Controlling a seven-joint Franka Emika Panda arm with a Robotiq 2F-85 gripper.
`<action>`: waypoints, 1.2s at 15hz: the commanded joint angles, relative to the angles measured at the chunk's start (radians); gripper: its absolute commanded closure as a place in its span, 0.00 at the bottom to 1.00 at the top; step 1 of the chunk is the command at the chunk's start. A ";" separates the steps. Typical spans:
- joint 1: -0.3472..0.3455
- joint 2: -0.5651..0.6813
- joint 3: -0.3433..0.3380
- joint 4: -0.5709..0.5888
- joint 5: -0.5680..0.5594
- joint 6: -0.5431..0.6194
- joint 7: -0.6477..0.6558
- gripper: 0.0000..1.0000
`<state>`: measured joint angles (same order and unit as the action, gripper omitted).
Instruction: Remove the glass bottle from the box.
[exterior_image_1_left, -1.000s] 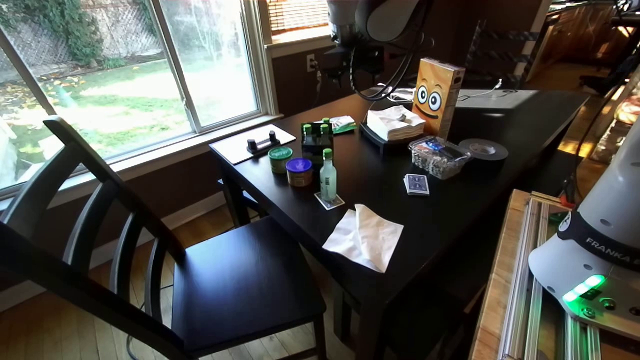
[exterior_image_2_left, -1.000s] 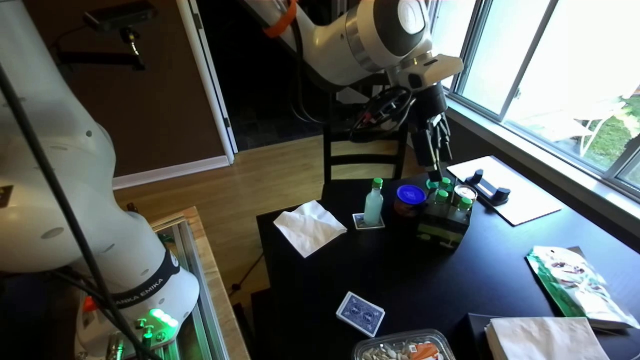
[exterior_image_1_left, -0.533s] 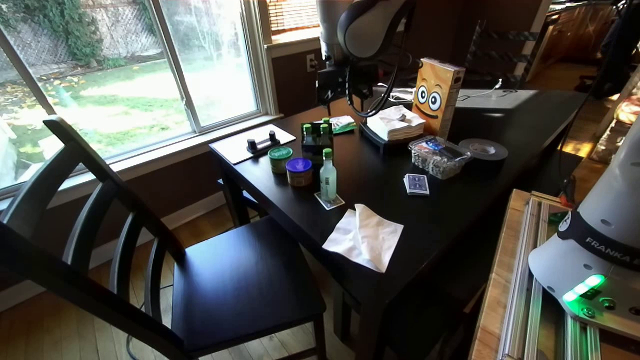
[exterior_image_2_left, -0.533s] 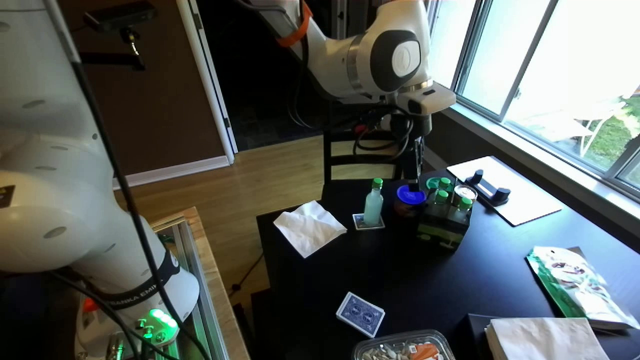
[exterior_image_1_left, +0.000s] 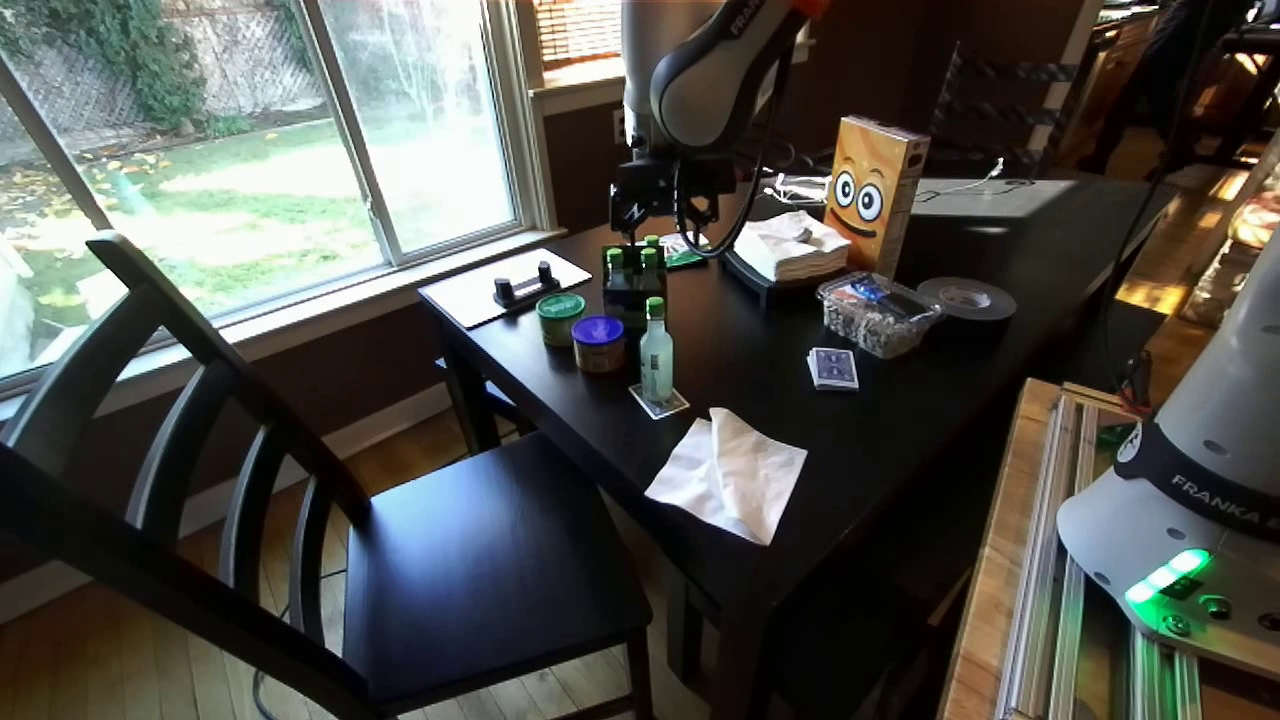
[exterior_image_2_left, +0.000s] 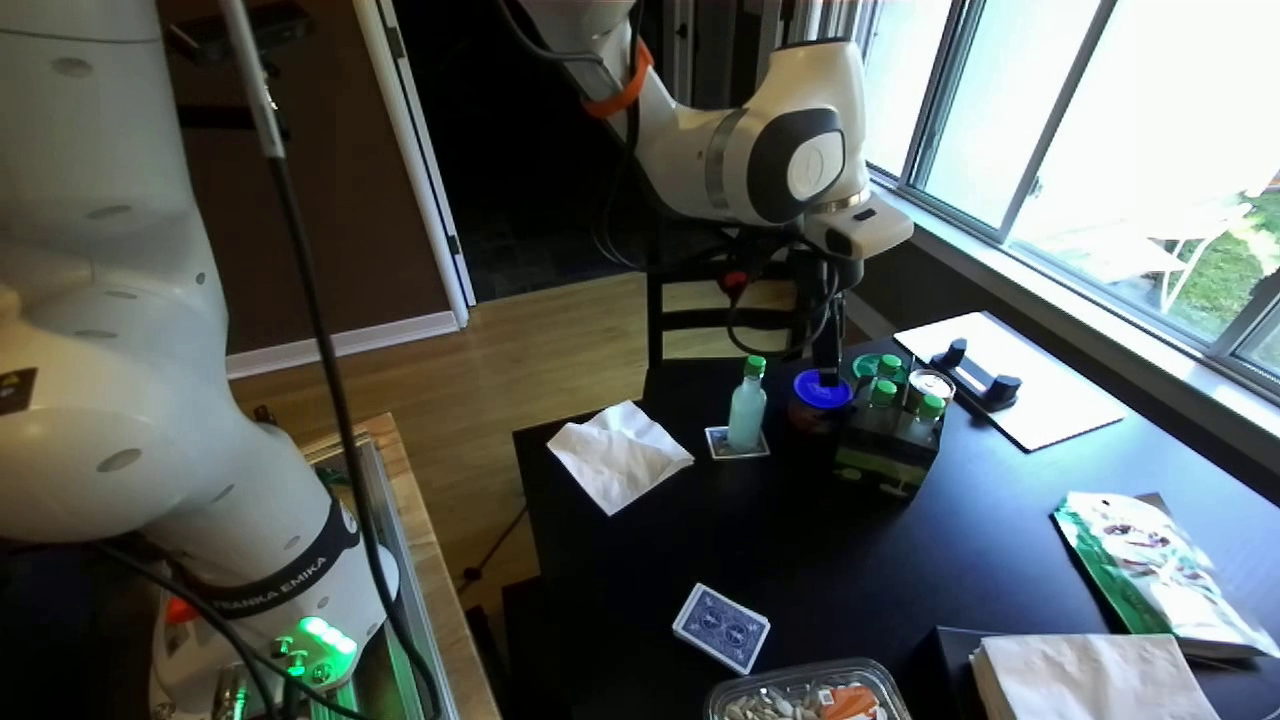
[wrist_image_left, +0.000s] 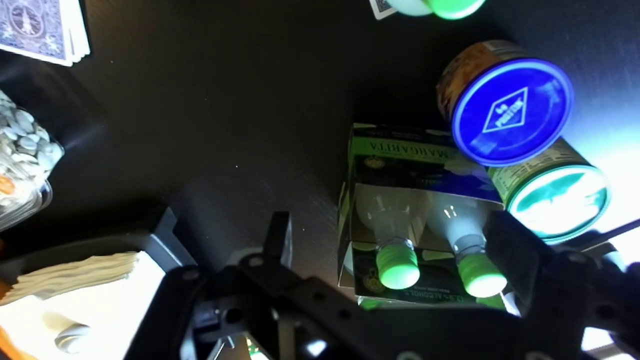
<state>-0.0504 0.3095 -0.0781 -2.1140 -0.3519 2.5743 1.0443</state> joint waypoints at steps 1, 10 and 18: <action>0.023 0.061 -0.039 0.071 0.068 0.026 -0.044 0.00; 0.029 0.171 -0.074 0.160 0.137 0.070 -0.103 0.39; 0.056 0.223 -0.118 0.193 0.144 0.108 -0.104 0.43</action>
<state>-0.0156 0.4995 -0.1727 -1.9511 -0.2528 2.6615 0.9722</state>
